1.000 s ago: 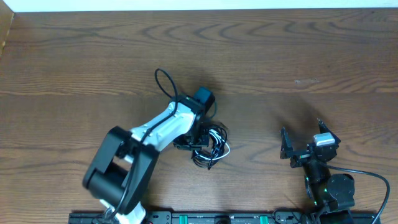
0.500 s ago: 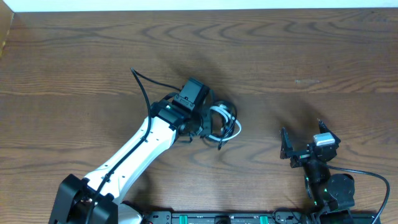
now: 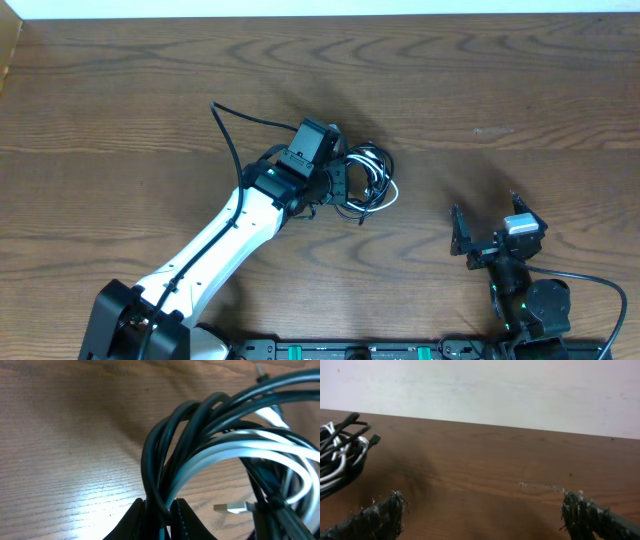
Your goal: Untangle cables
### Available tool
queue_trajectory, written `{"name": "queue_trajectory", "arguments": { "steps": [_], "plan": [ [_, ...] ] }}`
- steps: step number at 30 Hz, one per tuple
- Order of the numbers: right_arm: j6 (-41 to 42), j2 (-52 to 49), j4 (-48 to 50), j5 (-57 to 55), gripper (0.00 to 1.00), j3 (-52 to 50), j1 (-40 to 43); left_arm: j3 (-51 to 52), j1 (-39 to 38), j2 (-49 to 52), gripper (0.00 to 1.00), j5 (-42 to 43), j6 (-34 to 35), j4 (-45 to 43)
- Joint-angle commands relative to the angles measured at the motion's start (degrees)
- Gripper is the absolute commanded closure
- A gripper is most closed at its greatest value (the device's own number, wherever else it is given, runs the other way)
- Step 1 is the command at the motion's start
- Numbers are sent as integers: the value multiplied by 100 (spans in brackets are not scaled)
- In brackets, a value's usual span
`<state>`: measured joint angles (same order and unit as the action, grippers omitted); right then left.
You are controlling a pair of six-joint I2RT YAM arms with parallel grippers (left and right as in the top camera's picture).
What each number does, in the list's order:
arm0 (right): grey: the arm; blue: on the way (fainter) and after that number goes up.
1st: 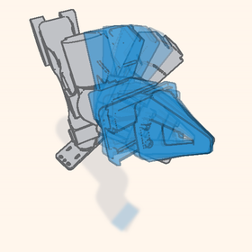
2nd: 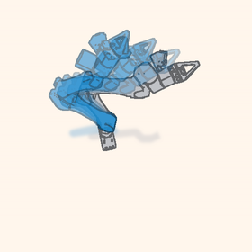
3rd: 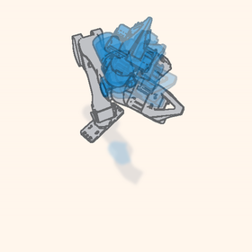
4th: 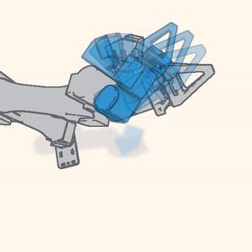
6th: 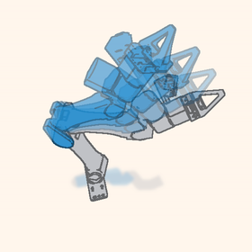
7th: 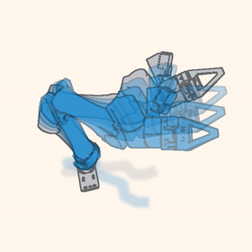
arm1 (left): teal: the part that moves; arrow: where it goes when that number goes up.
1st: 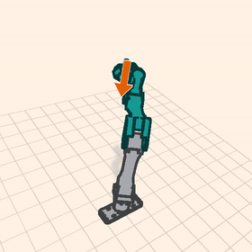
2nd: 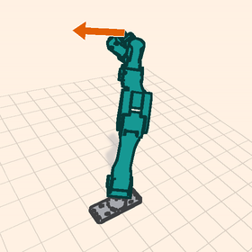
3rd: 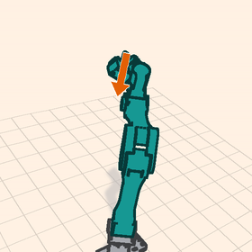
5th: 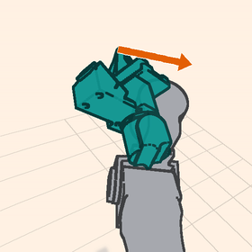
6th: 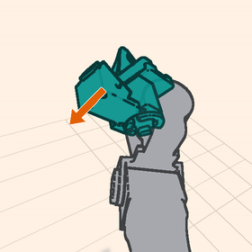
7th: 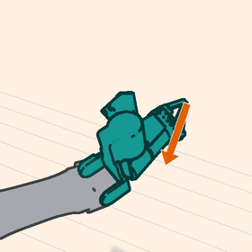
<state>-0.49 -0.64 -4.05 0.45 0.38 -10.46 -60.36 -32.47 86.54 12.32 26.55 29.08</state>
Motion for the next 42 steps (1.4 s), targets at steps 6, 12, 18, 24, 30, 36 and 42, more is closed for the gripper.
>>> {"name": "queue_trajectory", "arguments": {
  "steps": [6, 12, 18, 24, 30, 36, 42],
  "plan": [
    [-44, 26, -26, 15, 1, -7, 7, 13, -11, 28, 92, -184, -640, -31],
    [-44, 26, -26, 15, 1, -7, 7, 2, -98, 11, 92, -964, -474, -7],
    [-44, 26, -26, 15, 1, -7, 7, 2, -938, 4, 92, -2647, -332, -70],
    [-44, 26, -26, 15, 1, -7, 7, 2, -1641, 4, 92, -4476, -116, 151],
    [-44, 26, -26, 15, 1, -7, 7, 2, -1648, 4, 92, -5711, 11, 186],
    [-44, 26, -26, 15, 1, -7, 7, 13, -1648, 28, 92, -4819, 17, 186],
    [-44, 26, -26, 15, 1, -7, 7, 13, -1648, 92, 92, -4146, 546, 190]
  ]
}}
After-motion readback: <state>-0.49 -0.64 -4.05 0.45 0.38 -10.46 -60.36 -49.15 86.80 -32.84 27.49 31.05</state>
